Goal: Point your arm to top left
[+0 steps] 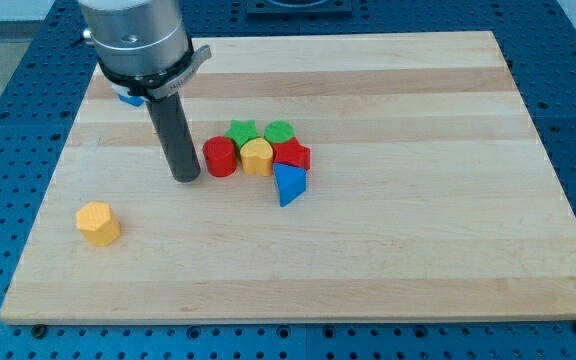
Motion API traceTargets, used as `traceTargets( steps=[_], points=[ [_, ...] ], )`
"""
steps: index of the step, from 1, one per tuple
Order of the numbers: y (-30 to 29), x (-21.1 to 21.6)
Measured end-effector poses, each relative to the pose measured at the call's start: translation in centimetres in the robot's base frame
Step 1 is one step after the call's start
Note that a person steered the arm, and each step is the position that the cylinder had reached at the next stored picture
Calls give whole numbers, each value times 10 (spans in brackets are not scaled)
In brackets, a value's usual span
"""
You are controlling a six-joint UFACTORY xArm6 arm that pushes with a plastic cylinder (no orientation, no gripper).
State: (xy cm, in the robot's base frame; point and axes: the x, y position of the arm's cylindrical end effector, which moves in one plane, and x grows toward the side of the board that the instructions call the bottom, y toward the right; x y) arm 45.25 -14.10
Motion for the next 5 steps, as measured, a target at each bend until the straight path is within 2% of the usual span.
traceTargets(
  steps=[2,4,5],
  points=[
    [-29,-4],
    [-30,-68],
    [1,-110]
  ],
)
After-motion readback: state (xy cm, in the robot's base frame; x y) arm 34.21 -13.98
